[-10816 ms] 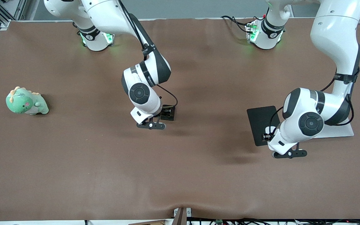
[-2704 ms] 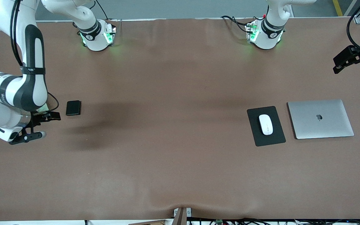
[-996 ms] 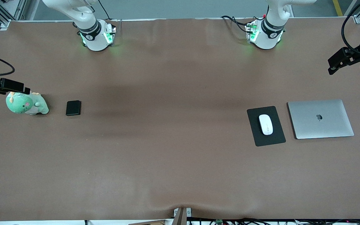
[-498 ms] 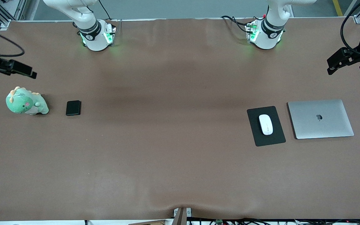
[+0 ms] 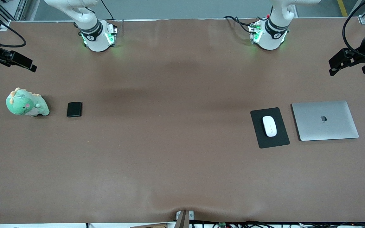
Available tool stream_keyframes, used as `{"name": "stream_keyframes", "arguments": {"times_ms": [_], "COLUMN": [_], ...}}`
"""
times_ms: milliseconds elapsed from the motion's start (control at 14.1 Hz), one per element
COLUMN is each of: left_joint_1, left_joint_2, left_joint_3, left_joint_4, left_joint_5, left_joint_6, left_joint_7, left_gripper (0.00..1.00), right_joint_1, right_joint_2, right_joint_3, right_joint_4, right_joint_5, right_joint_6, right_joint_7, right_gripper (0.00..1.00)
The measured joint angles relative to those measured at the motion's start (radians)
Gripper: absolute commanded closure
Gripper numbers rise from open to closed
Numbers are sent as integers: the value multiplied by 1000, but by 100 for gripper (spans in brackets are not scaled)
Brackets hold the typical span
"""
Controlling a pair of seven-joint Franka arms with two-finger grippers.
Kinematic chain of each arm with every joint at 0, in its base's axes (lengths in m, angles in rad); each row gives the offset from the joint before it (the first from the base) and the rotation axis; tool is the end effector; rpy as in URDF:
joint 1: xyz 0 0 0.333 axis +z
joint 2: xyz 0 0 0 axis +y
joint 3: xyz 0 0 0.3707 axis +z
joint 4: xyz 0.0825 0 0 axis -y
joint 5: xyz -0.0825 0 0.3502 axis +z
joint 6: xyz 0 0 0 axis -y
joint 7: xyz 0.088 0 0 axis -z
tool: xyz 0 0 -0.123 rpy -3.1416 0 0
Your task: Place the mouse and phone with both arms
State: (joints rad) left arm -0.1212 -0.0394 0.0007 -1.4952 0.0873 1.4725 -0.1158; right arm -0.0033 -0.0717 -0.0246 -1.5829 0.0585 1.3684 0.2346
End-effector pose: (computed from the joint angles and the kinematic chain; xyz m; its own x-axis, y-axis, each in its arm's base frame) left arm 0.4940 -0.0483 0.7078 0.9996 0.0035 0.0270 0.0057 -0.9964 -0.0840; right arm 0.4700 -0.0056 0.6778 0.9570 -0.2471 -0.1521 -0.2537 -0.9669 -0.0255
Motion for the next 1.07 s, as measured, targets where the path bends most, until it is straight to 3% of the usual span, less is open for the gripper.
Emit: {"name": "stream_keyframes", "arguments": {"times_ms": [356,712,1067], "left_joint_1": [0,0,0], "left_joint_2": [0,2,3], "left_joint_3": [0,-1,-1], "left_joint_4": [0,0,0], "left_joint_5": [0,0,-8], "left_joint_6": [0,0,0], "left_joint_7": [0,0,0], "left_gripper": [0,0,0], "right_joint_1": [-5,-36,-35], "right_joint_2": [0,0,2], "right_joint_3": [2,2,14], "right_joint_4": [4,4,6], "right_joint_5": [-2,-5,-28], "right_joint_6": [13,13,16], "right_joint_7": [-14,-202,-210], "right_gripper": [0,0,0]}}
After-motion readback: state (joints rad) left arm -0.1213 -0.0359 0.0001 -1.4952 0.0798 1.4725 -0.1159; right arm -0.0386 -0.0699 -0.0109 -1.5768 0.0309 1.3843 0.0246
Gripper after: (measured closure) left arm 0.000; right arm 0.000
